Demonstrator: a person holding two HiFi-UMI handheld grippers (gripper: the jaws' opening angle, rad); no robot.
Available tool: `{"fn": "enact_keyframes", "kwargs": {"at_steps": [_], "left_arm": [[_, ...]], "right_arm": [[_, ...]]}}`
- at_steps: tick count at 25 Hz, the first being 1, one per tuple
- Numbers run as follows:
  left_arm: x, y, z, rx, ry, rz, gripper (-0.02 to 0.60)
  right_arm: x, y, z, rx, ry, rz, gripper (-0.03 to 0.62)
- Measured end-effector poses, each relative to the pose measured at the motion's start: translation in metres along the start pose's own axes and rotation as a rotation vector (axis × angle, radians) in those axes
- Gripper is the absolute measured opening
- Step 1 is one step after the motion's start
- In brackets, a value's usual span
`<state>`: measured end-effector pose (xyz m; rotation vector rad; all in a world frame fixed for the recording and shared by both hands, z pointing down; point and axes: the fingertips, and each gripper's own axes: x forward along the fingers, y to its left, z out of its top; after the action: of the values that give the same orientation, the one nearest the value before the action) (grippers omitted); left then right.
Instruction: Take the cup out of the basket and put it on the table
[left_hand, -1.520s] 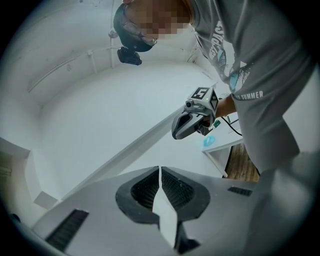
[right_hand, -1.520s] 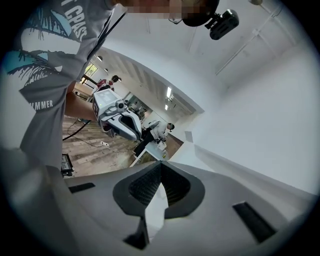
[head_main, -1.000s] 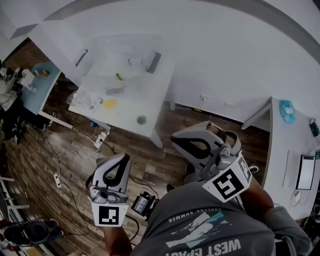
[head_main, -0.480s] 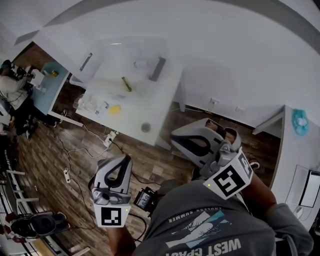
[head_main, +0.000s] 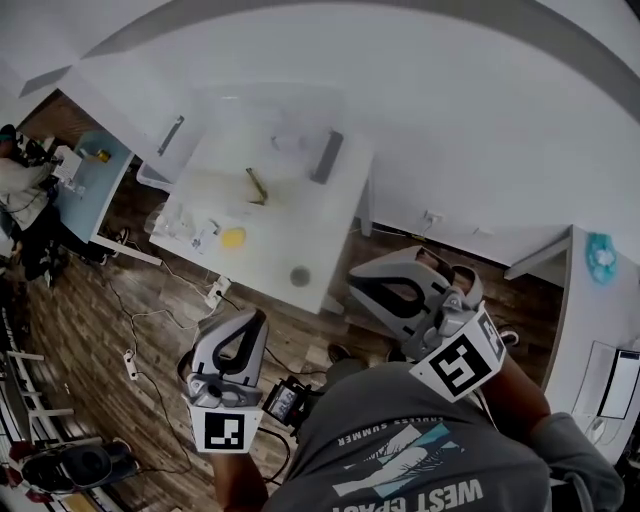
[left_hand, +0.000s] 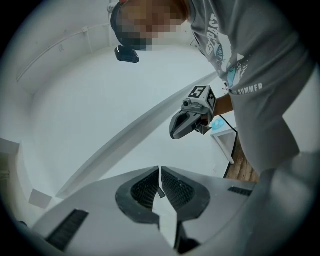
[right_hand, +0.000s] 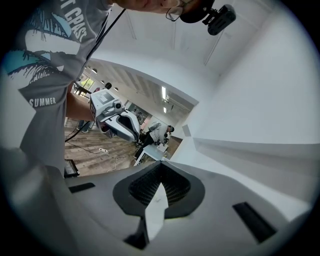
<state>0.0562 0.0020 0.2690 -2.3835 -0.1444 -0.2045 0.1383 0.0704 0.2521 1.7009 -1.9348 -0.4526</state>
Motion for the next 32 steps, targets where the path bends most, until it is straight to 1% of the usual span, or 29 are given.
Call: {"fn": "enact_keyframes", "kwargs": {"at_steps": [3,12,15,18,22,26,28,32], "left_arm": [[0.004,0.024,-0.015,-0.013,-0.034,0.004,0.026],[0.007,0.073,-0.070,-0.021,-0.096,-0.032,0.026],[0.006,0.085,-0.087,-0.024,-0.083,-0.048,0.026],[0.005,0.094,-0.098,-0.044,-0.080,-0.053,0.026],[0.016,0.106,-0.113,-0.056,-0.057,-0.050,0.026],[0.029,0.116,-0.124,-0.070,-0.028,-0.036,0.026],[0.032,0.121,-0.130,-0.079,-0.009,-0.026,0.026],[0.039,0.135,-0.141,-0.115,0.013,0.017,0.025]], "right_arm": [[0.022,-0.011,0.001,-0.018,0.026,-0.018,0.011],[0.090,-0.027,0.001,-0.034,0.085,-0.067,0.011],[0.109,-0.032,0.000,-0.027,0.097,-0.077,0.011],[0.125,-0.038,-0.002,-0.013,0.099,-0.070,0.011],[0.147,-0.054,-0.013,-0.005,0.102,-0.049,0.011],[0.175,-0.074,-0.031,-0.001,0.105,-0.010,0.011],[0.193,-0.085,-0.038,0.002,0.105,0.015,0.011],[0.237,-0.111,-0.055,-0.005,0.110,0.085,0.011]]}}
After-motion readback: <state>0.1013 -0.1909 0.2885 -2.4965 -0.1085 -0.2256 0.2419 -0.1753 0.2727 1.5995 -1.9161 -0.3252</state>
